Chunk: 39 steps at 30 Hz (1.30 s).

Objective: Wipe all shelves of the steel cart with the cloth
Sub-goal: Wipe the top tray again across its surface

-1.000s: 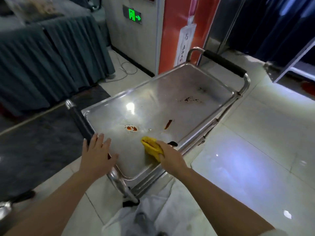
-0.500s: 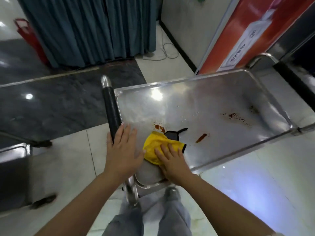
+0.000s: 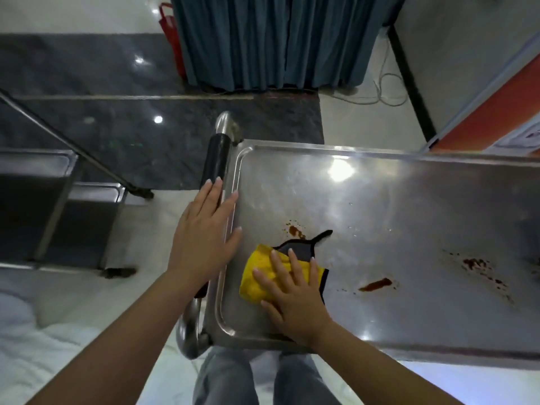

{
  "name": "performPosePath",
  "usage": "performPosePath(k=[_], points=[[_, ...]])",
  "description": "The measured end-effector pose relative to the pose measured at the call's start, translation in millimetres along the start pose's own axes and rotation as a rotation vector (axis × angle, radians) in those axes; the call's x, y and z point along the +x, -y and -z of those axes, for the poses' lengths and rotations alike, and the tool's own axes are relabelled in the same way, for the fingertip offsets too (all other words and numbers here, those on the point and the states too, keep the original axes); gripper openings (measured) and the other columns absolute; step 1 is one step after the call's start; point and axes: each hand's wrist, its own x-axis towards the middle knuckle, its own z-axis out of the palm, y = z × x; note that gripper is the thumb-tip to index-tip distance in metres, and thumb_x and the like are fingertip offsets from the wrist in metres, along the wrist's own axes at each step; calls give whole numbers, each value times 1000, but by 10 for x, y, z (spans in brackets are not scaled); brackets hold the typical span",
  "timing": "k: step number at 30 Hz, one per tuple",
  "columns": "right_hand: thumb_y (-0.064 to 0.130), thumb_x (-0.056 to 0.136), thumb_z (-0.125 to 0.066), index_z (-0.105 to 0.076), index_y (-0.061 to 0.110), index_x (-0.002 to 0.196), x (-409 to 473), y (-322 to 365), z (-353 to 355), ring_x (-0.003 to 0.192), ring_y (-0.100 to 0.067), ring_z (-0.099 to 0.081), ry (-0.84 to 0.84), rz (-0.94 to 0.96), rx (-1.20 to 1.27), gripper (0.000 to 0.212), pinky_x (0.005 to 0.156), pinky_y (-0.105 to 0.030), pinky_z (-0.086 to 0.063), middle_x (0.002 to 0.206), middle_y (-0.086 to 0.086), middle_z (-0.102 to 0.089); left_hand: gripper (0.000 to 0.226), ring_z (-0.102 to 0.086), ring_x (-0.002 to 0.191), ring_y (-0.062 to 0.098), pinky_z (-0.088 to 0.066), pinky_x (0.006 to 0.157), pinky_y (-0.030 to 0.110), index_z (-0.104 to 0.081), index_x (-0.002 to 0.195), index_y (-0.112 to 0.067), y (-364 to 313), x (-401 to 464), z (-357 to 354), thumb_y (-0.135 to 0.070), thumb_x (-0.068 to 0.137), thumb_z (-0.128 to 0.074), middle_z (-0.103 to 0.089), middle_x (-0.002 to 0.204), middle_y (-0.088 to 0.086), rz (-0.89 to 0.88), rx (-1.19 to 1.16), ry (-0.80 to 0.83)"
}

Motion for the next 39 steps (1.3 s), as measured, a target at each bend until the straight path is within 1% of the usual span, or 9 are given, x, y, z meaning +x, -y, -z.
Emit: performPosePath(k=[4,9,13,17,22,29,33,35,39], points=[[62,96,-28,-13,43,150,-3,-168,-31,145,-43,-11,-20,167,-16,59,103,-76,-13,162,-5,-6,62,0,148,13,-20,112,35,-38,146,-25,-9,-47,-28,-42,89,-55,-14,160,2,18,13,16],[65,95,-20,-6,47,150,457,-319,48,145,-42,-12,57,214,-32,59,103,-76,-13,162,-3,-5,59,-2,147,13,-35,105,40,-45,141,-22,-49,-52,-25,-41,87,-57,-17,160,2,44,35,2],[69,91,-16,-9,49,148,1102,-426,130,146,-38,-14,70,110,-13,61,105,-72,-15,162,-1,-10,54,-11,147,17,-42,100,38,-50,137,-19,-39,-43,-31,-38,87,-54,-22,158,3,31,31,-35],[74,86,-10,4,54,145,1804,-617,210,147,-34,-2,93,-86,-1,63,107,-70,-5,162,4,3,49,-15,147,16,-45,96,36,-56,130,-18,-43,-46,-58,-36,85,-60,-27,157,3,26,21,-70],[80,83,-13,9,55,143,2395,-745,377,147,-34,8,273,-269,74,69,107,-73,2,161,6,13,52,-17,147,25,-40,103,46,-55,130,-16,-53,67,-45,-41,85,-53,-23,158,10,-9,189,-18],[70,91,-22,-3,49,148,1229,-474,300,147,-34,0,161,-270,39,64,109,-66,-3,162,0,0,54,-45,124,45,-36,104,58,-58,126,-5,-173,247,-33,-23,76,-70,-45,140,26,-29,286,-36],[69,90,-30,-24,41,149,325,-268,202,143,-42,-21,110,-284,-3,65,103,-70,-22,159,-8,-21,63,-22,141,37,-18,114,56,-45,138,-10,-171,423,-2,-31,81,-60,-22,155,22,31,267,24],[70,90,-31,-27,40,149,26,-197,148,142,-41,-25,99,-311,-19,66,102,-70,-25,158,-8,-24,65,-13,145,33,-23,111,54,-40,141,-11,-139,423,-17,-36,83,-54,-14,158,18,79,251,40],[71,90,-29,-26,42,148,39,-244,142,142,-40,-25,103,-317,-25,65,102,-70,-24,158,-7,-25,59,-11,146,33,-41,96,51,-48,134,-8,-164,409,-29,-34,82,-57,-15,158,19,81,163,35]])
